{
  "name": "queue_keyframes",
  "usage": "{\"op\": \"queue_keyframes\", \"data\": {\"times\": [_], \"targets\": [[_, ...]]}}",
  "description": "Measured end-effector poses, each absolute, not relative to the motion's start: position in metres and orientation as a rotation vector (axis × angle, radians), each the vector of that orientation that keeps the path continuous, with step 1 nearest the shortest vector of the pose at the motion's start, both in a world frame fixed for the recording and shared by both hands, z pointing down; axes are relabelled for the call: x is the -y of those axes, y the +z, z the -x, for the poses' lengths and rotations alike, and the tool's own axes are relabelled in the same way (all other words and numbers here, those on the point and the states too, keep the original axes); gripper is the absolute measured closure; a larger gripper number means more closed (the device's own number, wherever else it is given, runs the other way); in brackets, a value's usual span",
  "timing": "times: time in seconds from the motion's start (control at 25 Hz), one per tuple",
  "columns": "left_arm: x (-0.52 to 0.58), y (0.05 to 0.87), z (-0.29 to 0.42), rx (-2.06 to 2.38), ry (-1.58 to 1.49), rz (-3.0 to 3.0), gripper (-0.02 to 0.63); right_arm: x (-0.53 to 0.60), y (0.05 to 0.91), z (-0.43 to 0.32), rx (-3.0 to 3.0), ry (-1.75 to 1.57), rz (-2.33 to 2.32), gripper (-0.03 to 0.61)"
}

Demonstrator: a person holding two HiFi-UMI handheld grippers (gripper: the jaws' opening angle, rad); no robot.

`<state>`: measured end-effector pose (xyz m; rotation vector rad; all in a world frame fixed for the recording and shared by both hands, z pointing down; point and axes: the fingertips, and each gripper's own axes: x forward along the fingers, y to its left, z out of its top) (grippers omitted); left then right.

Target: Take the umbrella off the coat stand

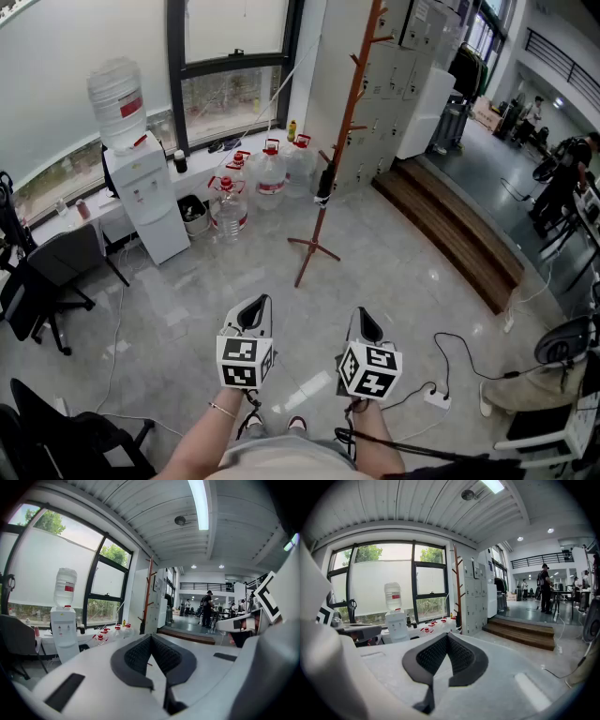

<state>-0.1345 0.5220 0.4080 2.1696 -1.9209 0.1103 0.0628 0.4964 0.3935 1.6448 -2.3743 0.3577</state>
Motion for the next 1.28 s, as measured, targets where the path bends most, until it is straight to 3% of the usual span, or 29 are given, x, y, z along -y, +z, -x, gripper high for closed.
{"op": "queue_keyframes", "data": {"times": [1.28], "targets": [[-0.485,0.430,0.162,1.796,0.182,-2.241,0.609,-0.482,0.414,-0.053,2.259,0.474,-1.813,0.574]]}}
